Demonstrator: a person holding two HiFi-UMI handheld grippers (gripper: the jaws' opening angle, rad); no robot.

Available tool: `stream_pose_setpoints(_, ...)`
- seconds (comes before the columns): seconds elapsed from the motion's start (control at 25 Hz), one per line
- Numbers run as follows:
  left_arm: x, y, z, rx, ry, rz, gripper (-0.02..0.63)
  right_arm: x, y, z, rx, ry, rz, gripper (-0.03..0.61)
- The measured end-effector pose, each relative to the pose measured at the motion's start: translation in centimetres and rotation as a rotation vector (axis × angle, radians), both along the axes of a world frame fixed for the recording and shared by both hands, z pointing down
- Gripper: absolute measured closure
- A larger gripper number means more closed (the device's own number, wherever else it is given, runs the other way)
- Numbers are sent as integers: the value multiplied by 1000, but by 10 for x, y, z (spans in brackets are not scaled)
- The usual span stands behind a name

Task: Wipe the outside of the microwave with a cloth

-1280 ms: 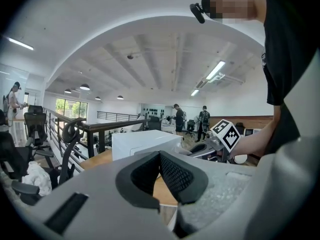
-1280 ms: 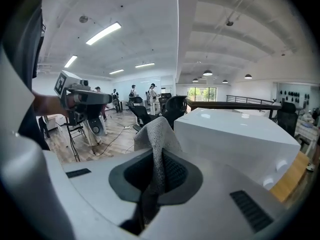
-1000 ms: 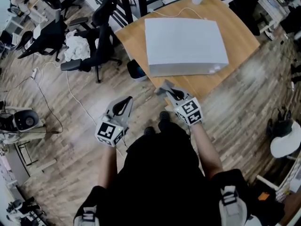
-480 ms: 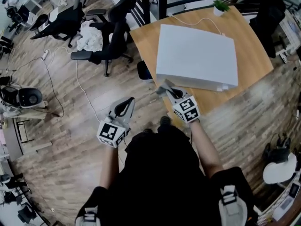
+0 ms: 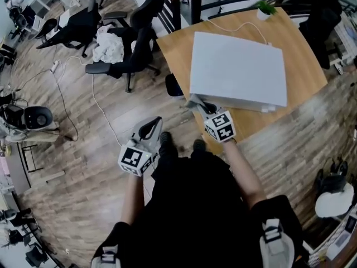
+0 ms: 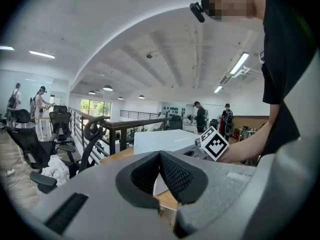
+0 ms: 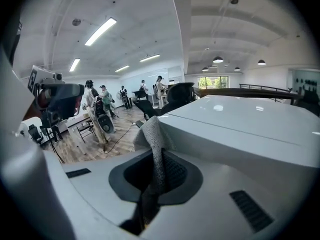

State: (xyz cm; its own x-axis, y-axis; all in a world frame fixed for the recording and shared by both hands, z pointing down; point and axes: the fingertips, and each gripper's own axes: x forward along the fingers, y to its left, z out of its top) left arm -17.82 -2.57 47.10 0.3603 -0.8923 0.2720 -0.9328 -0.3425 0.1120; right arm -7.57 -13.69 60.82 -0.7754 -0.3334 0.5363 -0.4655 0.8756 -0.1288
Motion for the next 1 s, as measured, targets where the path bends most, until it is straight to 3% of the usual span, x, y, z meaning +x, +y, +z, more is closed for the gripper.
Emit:
stream_pose_setpoints(0.24,-20,-25,-8,0,-8,114,612,-10,-3,1,-50,-23,124,565)
stream_pose_setpoints(0.6,-29,-55,-20,24,-21,220,612,-11,-18,0,-160,-160,303,565)
stream_pose_setpoints(1.0,-28,-59,-13,6,-11,246,612,-8,-21,0,-190,-199,358,565)
